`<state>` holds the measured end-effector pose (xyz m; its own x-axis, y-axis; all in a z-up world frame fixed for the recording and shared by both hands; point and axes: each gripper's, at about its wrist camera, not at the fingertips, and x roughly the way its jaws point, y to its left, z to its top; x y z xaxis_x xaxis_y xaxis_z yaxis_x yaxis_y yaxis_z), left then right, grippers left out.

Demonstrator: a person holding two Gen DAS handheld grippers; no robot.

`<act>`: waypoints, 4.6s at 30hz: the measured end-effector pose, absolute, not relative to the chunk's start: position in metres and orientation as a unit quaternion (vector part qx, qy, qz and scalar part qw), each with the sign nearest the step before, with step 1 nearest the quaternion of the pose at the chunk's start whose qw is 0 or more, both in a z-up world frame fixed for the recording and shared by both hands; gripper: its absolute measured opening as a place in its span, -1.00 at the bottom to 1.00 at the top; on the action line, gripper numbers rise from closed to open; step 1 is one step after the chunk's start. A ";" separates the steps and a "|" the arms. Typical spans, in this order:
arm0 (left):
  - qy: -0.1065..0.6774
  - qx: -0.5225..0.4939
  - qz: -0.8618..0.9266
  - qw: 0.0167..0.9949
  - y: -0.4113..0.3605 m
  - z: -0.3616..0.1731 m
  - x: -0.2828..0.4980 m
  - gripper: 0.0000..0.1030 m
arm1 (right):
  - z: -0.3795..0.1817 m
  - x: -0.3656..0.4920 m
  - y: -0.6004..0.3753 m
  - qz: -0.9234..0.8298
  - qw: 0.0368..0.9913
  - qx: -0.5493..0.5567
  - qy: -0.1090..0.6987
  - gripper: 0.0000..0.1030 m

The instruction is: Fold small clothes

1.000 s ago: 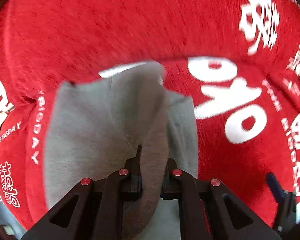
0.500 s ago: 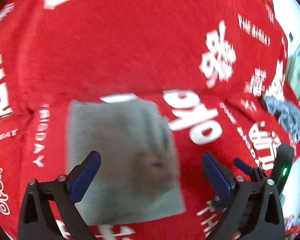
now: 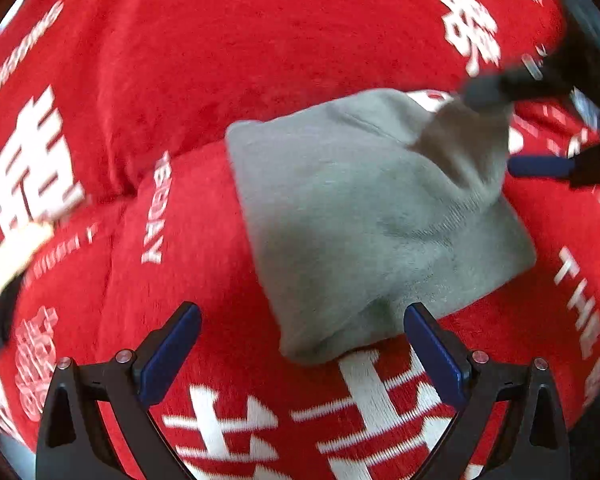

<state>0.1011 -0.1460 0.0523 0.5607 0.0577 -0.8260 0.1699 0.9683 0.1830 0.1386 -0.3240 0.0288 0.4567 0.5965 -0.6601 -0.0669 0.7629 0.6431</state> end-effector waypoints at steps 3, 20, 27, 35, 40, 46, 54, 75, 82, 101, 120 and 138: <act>0.472 0.129 -0.005 0.872 -0.145 0.038 0.115 0.96 | 0.027 0.144 -0.318 0.193 0.812 0.263 0.484 0.71; 0.542 -0.071 -0.024 0.837 -0.068 0.040 0.100 0.08 | -0.017 0.107 -0.342 0.197 0.803 0.283 0.487 -0.16; 0.475 -0.092 -0.045 0.874 -0.075 0.096 0.103 1.00 | 0.041 0.142 -0.364 0.168 0.860 0.230 0.424 0.54; 0.515 -0.059 -0.060 0.853 -0.132 0.069 0.154 1.00 | 0.001 0.243 -0.324 0.167 0.823 0.185 0.510 -0.57; 0.519 0.019 -0.083 0.850 -0.174 0.045 0.147 1.00 | 0.021 0.234 -0.331 0.186 0.863 0.145 0.447 -0.64; 0.517 0.066 -0.085 0.849 -0.193 0.029 0.137 1.00 | -0.017 0.242 -0.355 0.169 0.839 0.186 0.482 -0.30; 0.498 -0.095 -0.101 0.856 -0.117 0.083 0.149 1.00 | 0.052 0.168 -0.354 0.203 0.878 0.137 0.411 0.27; 0.579 -0.224 -0.083 0.779 -0.037 0.045 0.224 1.00 | 0.039 0.152 -0.393 0.140 0.856 0.164 0.469 0.62; 0.619 -0.211 -0.113 0.748 -0.069 0.014 0.248 1.00 | -0.012 0.202 -0.379 0.189 0.793 0.228 0.532 0.62; 0.547 -0.083 -0.121 0.824 -0.108 0.047 0.237 -0.19 | 0.014 0.189 -0.297 0.222 0.841 0.098 0.483 -0.22; 0.507 -0.061 -0.123 0.851 -0.092 0.116 0.159 -0.23 | 0.088 0.101 -0.278 0.216 0.870 0.091 0.435 -0.23; 0.499 -0.052 -0.104 0.859 -0.047 0.121 0.055 -0.23 | 0.094 0.008 -0.224 0.233 0.867 0.067 0.436 -0.23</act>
